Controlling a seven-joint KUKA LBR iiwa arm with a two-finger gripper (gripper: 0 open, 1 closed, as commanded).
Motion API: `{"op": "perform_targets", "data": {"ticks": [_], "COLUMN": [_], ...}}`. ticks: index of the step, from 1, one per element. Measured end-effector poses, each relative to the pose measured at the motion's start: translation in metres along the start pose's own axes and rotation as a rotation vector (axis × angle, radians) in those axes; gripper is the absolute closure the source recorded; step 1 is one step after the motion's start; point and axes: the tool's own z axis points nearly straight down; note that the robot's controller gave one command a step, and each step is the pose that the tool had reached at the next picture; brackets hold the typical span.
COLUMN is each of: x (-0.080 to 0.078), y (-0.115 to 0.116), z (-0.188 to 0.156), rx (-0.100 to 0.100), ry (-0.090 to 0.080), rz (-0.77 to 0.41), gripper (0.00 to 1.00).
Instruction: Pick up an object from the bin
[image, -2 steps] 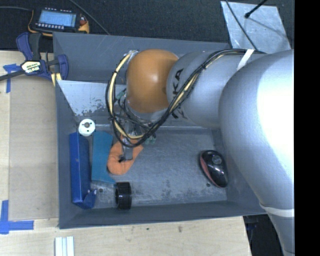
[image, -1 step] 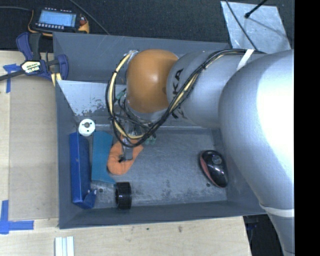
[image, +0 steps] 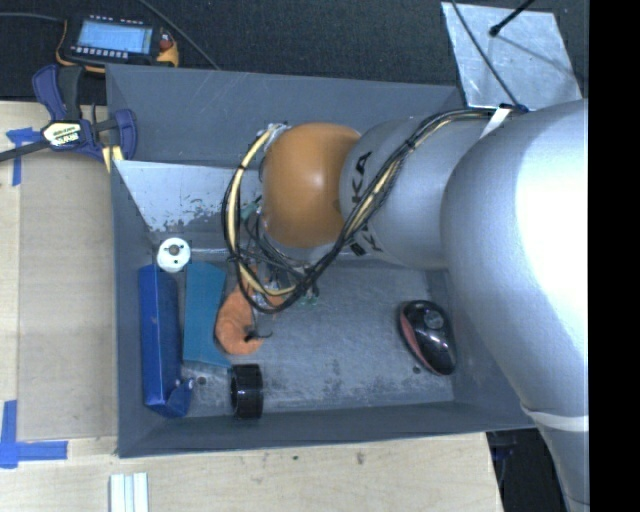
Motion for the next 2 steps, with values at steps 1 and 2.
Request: {"op": "perform_targets", "data": {"ticks": [1,2], "x": [-0.0058,-0.0078], "y": [-0.0012,-0.0008], "z": [0.0078,0.0074], "rx": [0.000,0.000], "ry": [0.002,0.001], "rz": [0.051,0.055], "gripper": [1.00,1.00]}}
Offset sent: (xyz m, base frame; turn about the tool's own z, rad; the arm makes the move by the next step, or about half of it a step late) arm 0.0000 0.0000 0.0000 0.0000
